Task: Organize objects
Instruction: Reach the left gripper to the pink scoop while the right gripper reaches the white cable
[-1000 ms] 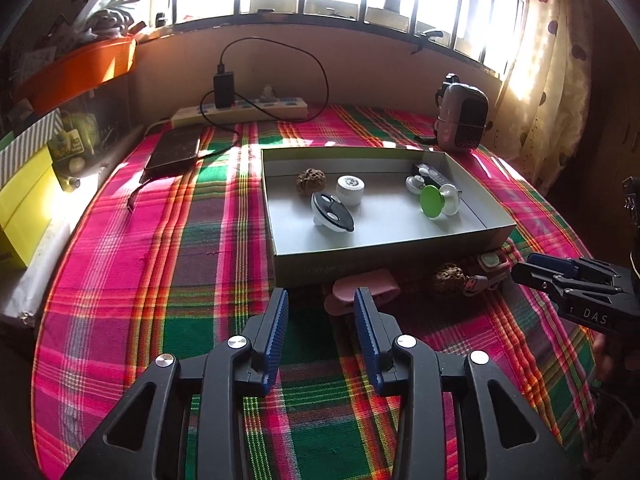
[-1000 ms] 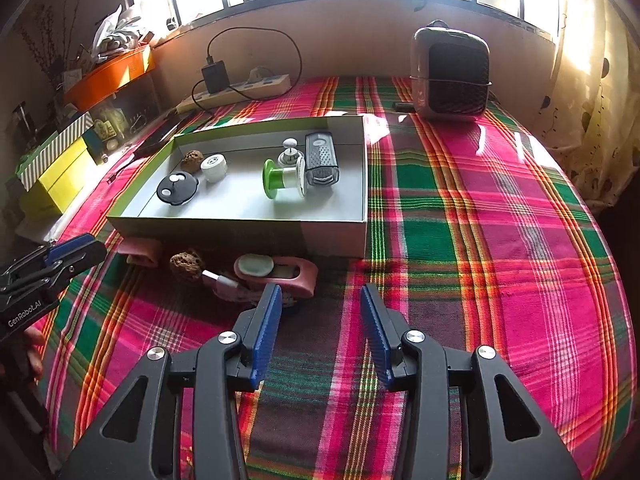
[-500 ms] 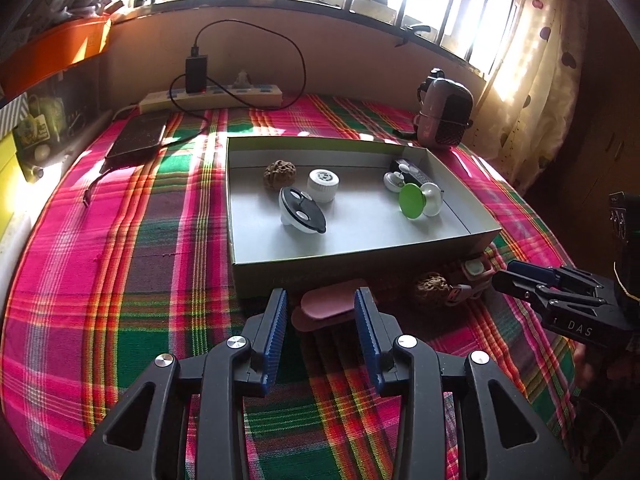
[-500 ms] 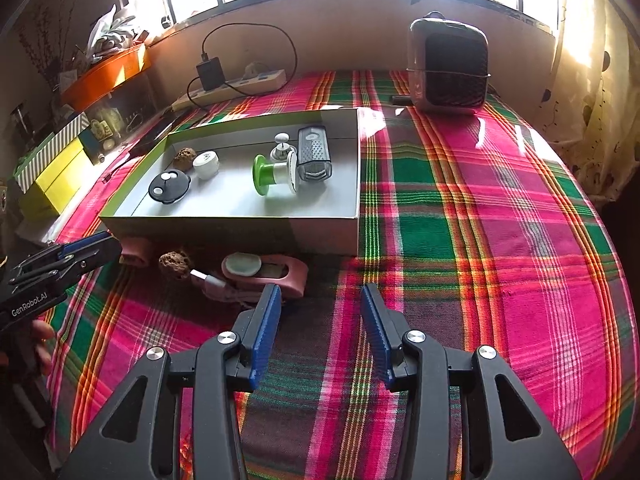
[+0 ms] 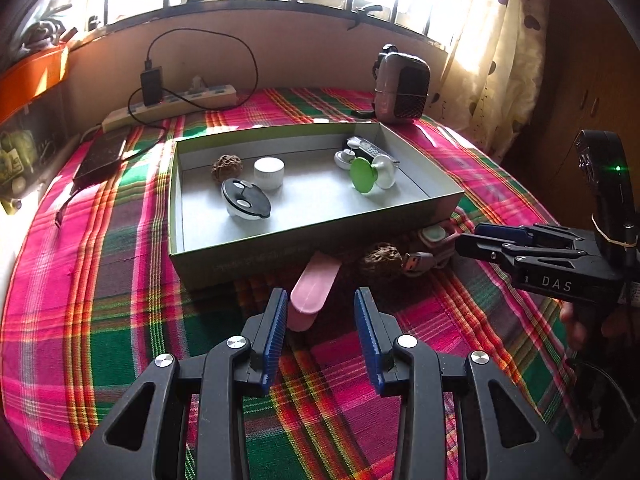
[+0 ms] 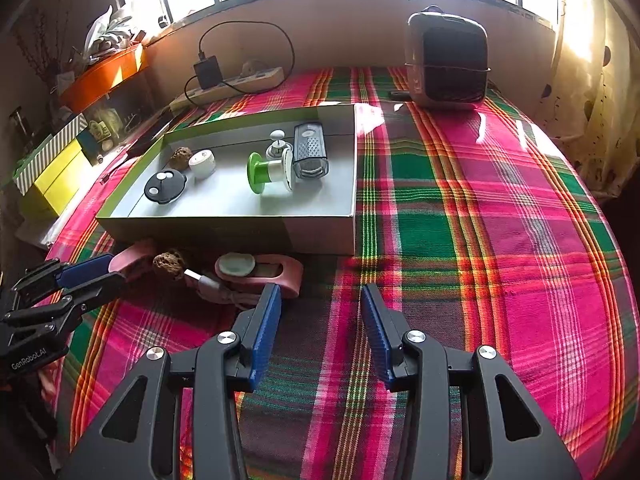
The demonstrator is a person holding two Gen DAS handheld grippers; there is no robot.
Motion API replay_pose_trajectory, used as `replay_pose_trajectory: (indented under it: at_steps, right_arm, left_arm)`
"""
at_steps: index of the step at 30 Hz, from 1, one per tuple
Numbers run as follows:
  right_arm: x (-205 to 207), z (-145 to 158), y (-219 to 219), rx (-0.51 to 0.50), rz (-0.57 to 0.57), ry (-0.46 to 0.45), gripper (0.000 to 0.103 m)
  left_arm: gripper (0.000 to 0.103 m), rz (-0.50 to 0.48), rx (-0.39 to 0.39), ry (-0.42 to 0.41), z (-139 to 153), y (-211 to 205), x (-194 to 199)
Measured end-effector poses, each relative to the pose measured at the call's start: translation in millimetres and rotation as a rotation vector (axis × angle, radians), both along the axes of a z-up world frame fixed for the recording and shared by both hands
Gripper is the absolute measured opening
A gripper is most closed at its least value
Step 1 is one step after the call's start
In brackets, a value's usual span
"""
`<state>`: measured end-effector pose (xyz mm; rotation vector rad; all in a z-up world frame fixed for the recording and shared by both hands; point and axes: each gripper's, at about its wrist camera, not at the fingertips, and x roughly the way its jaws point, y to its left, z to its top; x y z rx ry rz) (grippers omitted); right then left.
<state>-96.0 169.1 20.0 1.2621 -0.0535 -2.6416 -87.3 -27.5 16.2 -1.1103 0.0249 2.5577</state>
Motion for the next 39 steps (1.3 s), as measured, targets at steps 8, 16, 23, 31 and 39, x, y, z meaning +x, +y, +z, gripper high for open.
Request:
replay_pose_trajectory:
  at_steps: [8, 16, 23, 31, 39]
  right_arm:
    - [-2, 0, -2, -0.007, 0.015, -0.002, 0.043]
    - [0, 0, -6, -0.047, 0.064, -0.019, 0.043]
    - [6, -3, -19, -0.077, 0.154, -0.035, 0.043]
    - [10, 0, -38, -0.033, 0.212, 0.000, 0.043]
    - [2, -3, -46, -0.014, 0.237, -0.017, 0.043]
  left_arm:
    - [0.033, 0.031, -0.021, -0.009, -1, -4, -13]
    - [0.033, 0.011, -0.053, -0.027, -7, 7, -19]
    - [0.033, 0.023, -0.049, -0.055, -12, 4, -27]
    - [0.033, 0.036, -0.040, -0.056, -12, 0, -28]
    - [0.033, 0.029, -0.035, -0.059, -12, -2, -29]
